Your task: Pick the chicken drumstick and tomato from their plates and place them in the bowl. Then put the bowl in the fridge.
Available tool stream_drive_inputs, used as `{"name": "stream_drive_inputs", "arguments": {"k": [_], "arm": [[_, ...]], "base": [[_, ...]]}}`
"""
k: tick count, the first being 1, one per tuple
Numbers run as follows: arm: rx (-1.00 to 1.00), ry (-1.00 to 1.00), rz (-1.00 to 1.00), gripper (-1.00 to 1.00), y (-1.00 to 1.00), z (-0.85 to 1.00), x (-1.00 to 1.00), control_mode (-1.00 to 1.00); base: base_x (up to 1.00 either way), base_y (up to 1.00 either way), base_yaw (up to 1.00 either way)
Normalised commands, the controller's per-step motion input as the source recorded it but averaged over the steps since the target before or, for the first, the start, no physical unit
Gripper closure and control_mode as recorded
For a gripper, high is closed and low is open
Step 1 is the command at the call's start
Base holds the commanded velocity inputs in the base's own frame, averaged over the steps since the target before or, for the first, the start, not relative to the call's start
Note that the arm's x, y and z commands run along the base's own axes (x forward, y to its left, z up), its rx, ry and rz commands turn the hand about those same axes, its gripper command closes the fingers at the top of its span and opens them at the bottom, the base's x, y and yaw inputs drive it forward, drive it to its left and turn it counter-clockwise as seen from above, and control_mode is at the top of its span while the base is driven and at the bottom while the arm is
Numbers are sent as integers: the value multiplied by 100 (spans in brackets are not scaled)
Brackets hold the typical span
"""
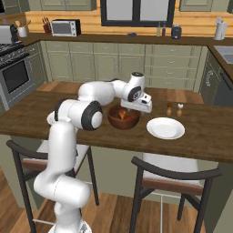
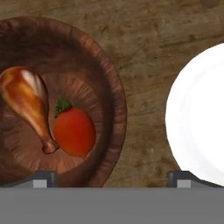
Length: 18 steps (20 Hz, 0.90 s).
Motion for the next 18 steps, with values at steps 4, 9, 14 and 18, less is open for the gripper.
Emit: {"name": "stream_drive_inputs", "arguments": {"k": [4, 9, 14, 18], "arm": [[6, 3, -4, -100, -5, -16, 28, -100], [0, 1, -4, -100, -12, -22, 14, -100], [0, 0, -1, -100, 5, -42, 3, -100], [0, 0, 0, -100, 11, -41, 1, -100]], "base": [[0, 0, 0], [0, 0, 0], [0, 0, 0], [0, 0, 0]]}}
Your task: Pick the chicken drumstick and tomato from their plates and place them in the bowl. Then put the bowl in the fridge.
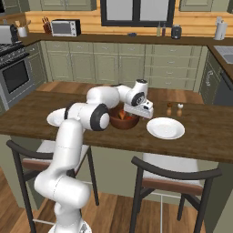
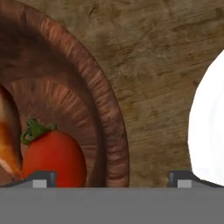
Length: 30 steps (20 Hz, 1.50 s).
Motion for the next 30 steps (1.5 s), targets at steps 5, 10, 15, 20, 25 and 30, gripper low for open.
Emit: {"name": "stream_drive_inputs", "arguments": {"k": [5, 10, 15, 20, 25, 30], "arm": [[0, 0, 0, 100, 21, -39, 0, -100], [0, 0, 0, 100, 0, -23, -4, -100], [2, 0, 2, 100, 0, 5, -41, -100], [14, 0, 0, 100, 0, 69, -94, -100], [11, -6, 0, 100, 17, 68, -100, -100], [1, -6, -7, 100, 70, 24, -100, -100]], "base": [[0, 0, 0], [0, 0, 0], [0, 0, 0], [0, 0, 0], [0, 0, 0], [0, 0, 0]]}}
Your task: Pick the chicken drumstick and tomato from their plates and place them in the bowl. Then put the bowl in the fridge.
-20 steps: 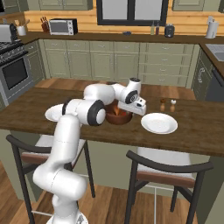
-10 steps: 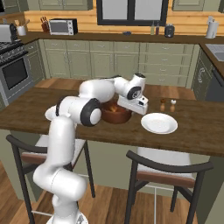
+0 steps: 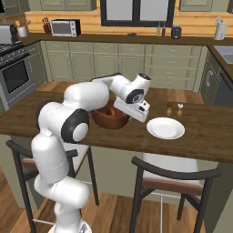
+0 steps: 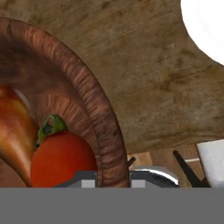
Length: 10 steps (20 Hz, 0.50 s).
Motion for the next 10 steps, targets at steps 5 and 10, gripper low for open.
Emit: {"name": "stream_drive_inputs", "arguments": {"k": [5, 10], "arm": [[0, 0, -16, 100, 91, 11, -100, -100], [2, 0, -11, 100, 61, 33, -100, -100]], "base": [[0, 0, 0], [0, 0, 0]]}}
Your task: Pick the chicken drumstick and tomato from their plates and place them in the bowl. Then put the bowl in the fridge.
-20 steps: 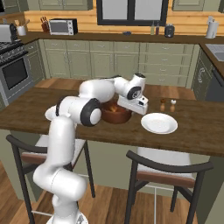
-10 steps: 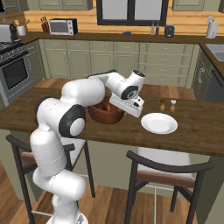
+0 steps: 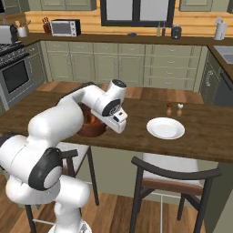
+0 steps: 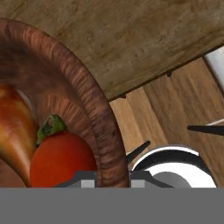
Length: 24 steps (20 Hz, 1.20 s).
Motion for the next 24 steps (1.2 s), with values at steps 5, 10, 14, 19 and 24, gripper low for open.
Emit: {"name": "stream_drive_inputs", "arguments": {"k": [5, 10, 14, 19, 24], "arm": [[6, 8, -7, 100, 48, 53, -100, -100], [0, 2, 0, 100, 10, 11, -100, -100], [-11, 0, -17, 100, 3, 0, -87, -100], [-13, 0, -14, 100, 0, 0, -75, -100], [-1, 0, -1, 100, 0, 2, -60, -100]], "base": [[0, 0, 0], [0, 0, 0], [0, 0, 0], [0, 0, 0], [0, 0, 0]]}}
